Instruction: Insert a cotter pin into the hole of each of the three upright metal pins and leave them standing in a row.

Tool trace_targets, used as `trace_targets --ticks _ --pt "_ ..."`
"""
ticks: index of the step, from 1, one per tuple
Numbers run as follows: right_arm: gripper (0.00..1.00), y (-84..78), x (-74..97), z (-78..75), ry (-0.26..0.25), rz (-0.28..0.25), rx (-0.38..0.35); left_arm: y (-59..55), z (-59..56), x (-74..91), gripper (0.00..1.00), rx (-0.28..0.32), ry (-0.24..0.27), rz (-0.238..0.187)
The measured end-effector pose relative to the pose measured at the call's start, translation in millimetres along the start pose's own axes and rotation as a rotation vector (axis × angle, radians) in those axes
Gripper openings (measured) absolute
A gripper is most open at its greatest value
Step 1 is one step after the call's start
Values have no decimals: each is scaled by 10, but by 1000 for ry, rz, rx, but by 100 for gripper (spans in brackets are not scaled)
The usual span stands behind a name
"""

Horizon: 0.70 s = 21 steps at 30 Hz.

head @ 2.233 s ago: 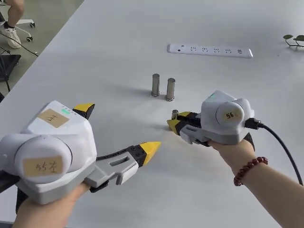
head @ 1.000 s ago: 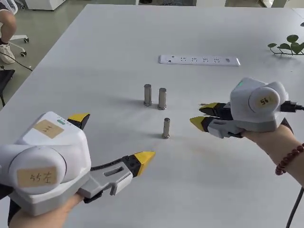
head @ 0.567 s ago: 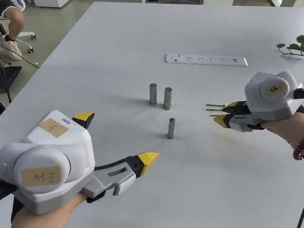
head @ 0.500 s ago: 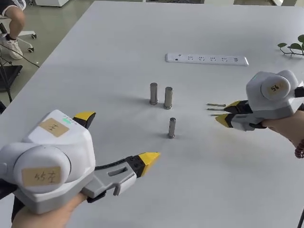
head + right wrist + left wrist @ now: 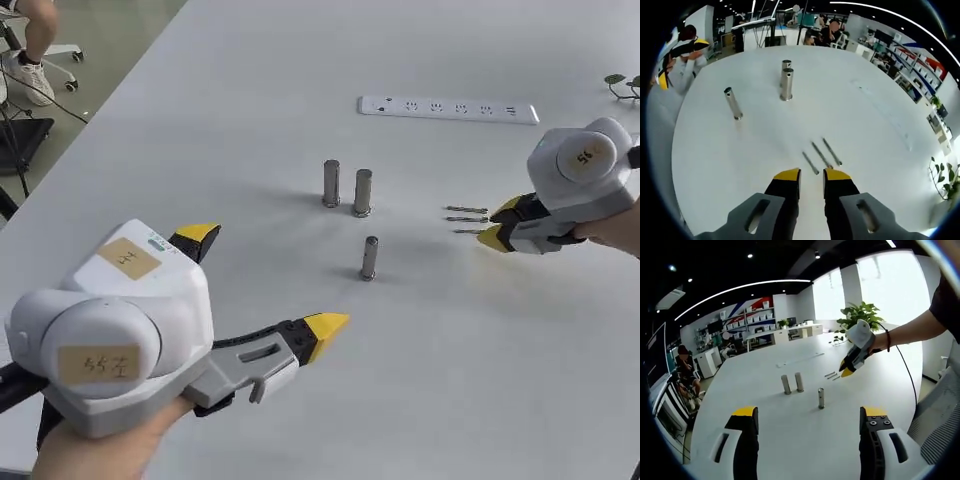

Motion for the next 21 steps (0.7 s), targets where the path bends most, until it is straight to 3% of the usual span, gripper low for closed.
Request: trace_targets --ticks 6,11,21 --pt "10 24 -72 -25 52 23 28 -11 19 -17 81 7 1 6" --pt "8 -6 -150 -76 55 73 67 -20 45 -21 81 11 7 10" --pt "3 -2 -201 -123 93 82 66 -52 74 -18 81 25 16 21"
Point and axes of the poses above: the centre of the closed fingertips' face, and the gripper's own axes: x roughly backward along the fingers, z roughly to its left, y roughly out of its top, the point moved 5 cm from there along x, roughly backward along the fingers, and after that the axes turned 4 degrees about -x, right-handed, at the moved point
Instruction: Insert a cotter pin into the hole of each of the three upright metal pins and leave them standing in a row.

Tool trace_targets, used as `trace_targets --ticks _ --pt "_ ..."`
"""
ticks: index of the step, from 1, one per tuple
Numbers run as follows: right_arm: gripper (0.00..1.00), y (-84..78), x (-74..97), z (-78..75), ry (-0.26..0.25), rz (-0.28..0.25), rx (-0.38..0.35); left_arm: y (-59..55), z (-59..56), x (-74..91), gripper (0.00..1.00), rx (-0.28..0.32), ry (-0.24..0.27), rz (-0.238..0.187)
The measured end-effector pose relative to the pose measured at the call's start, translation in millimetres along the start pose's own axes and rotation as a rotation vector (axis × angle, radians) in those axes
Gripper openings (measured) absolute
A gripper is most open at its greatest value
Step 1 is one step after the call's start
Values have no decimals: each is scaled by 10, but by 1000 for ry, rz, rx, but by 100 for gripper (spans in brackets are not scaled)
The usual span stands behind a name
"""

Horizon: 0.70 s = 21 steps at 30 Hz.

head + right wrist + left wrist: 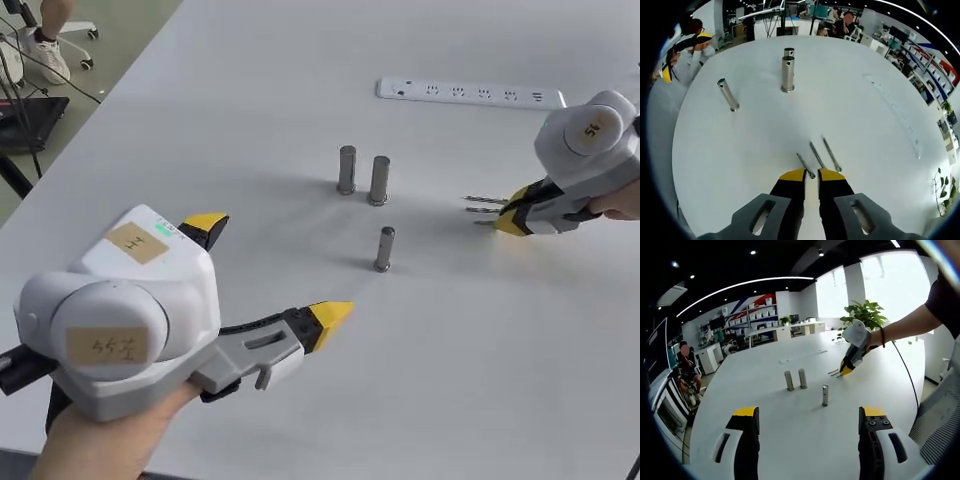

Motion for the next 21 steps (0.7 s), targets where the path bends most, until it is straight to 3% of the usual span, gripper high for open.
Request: trace_targets --ticks 10,17,19,21 --pt "0 11 -39 -19 58 45 30 13 -18 -13 80 0 -2 -1" --pt "0 3 -65 -68 85 82 -1 5 -20 -9 80 0 -3 -1" --pt "0 10 -58 -53 84 97 -52 3 -22 -8 80 2 -2 1" --pt "0 9 -54 -51 80 101 -26 -6 -26 -7 79 4 -4 6"
Point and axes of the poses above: the centre of the closed fingertips' face, and the gripper's own axes: x roughly backward along the fingers, z roughly to its left, y roughly out of its top, the point moved 5 cm from there along x, roughly backward along the fingers, and after that the axes turned 4 degrees about -x, right-handed, at the moved point
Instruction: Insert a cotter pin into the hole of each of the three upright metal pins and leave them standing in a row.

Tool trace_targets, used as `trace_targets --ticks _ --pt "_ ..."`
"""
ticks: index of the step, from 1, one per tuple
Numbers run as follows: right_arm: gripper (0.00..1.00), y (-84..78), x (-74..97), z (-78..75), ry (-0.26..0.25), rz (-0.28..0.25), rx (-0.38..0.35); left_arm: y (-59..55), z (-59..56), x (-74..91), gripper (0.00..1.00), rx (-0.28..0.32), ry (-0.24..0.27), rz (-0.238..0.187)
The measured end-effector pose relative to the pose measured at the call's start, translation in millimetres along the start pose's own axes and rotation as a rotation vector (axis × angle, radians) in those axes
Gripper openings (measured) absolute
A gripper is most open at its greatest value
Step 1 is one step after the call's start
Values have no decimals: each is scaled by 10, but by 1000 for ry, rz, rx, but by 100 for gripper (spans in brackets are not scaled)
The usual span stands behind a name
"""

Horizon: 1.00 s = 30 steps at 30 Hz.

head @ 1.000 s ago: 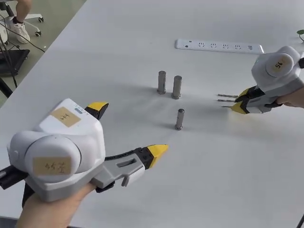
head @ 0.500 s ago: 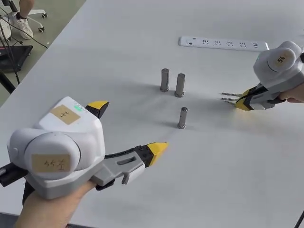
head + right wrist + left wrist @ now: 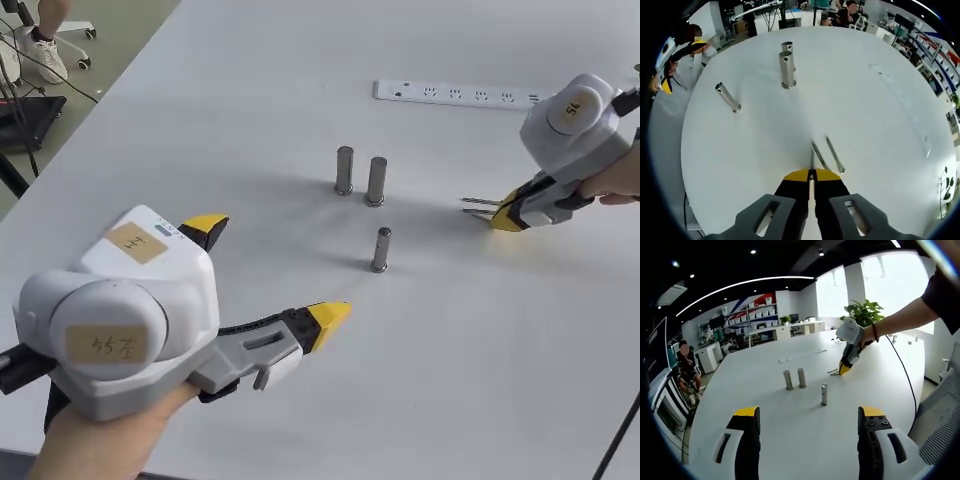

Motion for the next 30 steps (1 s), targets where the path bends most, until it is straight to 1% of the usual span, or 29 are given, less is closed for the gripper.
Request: trace_targets --ticks 4,6,7,9,10,12,13,14,15,17,20,21,22,23,26,27,29,30 --pt "0 7 11 9 -12 3 23 -23 -10 -1 77 2 -6 13" --pt "0 14 12 26 -21 -9 59 -44 -16 -6 76 2 -12 26" --pt "0 11 17 40 -22 -8 49 -51 -19 -10 75 6 -16 32" --pt "0 19 25 64 -27 -14 69 -53 -20 -10 73 12 -18 35" --pt "0 28 29 90 -29 -22 85 -47 -21 -10 73 13 -20 33" --pt "0 40 44 136 -35 -30 87 -39 -19 -7 73 11 -20 33" --pt "0 47 45 122 -39 -36 86 -37 -18 -7 73 10 -21 35" --pt "0 74 60 144 -38 -59 83 -39 -18 -7 72 12 -23 40" --pt "0 86 70 150 -38 -67 88 -40 -18 -7 71 12 -25 43" --pt "0 119 106 212 -39 -80 134 -42 -23 -10 70 9 -29 49" --pt "0 160 174 318 -41 -93 183 -36 -39 -17 68 10 -38 52" --pt "0 193 210 368 -47 -112 201 -30 -46 -21 67 9 -41 52" --pt "0 207 232 399 -47 -118 217 -26 -50 -23 65 9 -44 52" --pt "0 245 269 452 -51 -135 253 -19 -56 -28 64 8 -48 51" --pt "0 290 346 551 -76 -150 294 2 -64 -39 62 11 -58 49" --pt "0 321 384 608 -81 -165 315 11 -64 -40 61 12 -60 47" --pt "0 356 438 692 -80 -184 325 26 -65 -47 59 10 -67 44" --pt "0 382 477 751 -86 -193 346 36 -62 -55 59 14 -70 44"
Point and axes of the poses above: the centre of the closed fingertips' face, and the gripper's own axes: x roughly backward along the fingers, z roughly to its left, y roughly out of its top, the point moved 5 cm from there along x, roughly backward along the fingers, and after that the axes turned 4 degrees about -x, right-handed, at the moved point
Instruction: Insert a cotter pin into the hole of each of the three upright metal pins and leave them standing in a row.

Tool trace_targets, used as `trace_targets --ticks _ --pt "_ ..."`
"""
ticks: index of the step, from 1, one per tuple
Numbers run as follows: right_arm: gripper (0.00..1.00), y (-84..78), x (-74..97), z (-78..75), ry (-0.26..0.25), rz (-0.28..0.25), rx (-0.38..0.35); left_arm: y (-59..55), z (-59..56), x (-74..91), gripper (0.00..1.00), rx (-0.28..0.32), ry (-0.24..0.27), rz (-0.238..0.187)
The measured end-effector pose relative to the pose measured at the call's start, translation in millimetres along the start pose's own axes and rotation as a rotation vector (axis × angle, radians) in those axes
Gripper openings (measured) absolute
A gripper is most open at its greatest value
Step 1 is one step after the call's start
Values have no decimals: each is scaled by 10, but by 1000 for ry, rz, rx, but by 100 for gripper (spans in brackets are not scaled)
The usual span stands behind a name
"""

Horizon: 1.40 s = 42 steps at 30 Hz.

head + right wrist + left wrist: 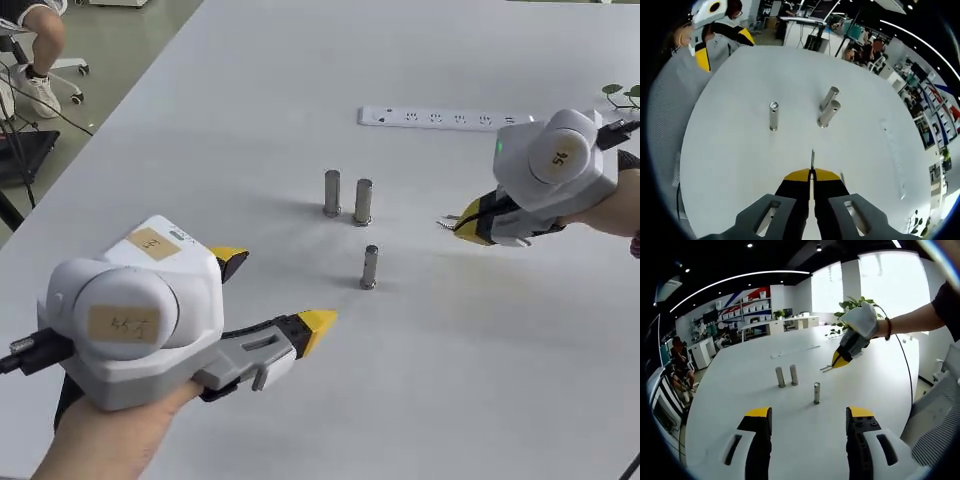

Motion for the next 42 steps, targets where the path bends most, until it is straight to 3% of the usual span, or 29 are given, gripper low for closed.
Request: trace_targets --ticks 3,13,22,28,34,42 --pt "0 128 70 106 4 -37 34 33 -11 -14 56 11 -18 -5" --pt "0 491 243 444 4 -126 139 118 -163 -131 42 76 -151 -10" --pt "0 590 270 592 3 -155 237 222 -267 -237 31 144 -241 -15" --pt "0 630 282 741 5 -168 319 232 -315 -294 26 177 -263 0" --pt "0 685 318 858 24 -186 354 202 -355 -326 18 267 -289 5" --pt "0 761 339 954 25 -203 420 218 -407 -314 11 339 -309 -12"
Point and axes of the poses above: the centre of the closed fingertips' face, and the gripper's own axes: x roughly backward along the fingers, z roughly to its left, y roughly out of its top, the point moved 5 cm from there along x, roughly backward along the fingers, and after that the axes turned 4 degrees about -x, right-handed, at the moved point
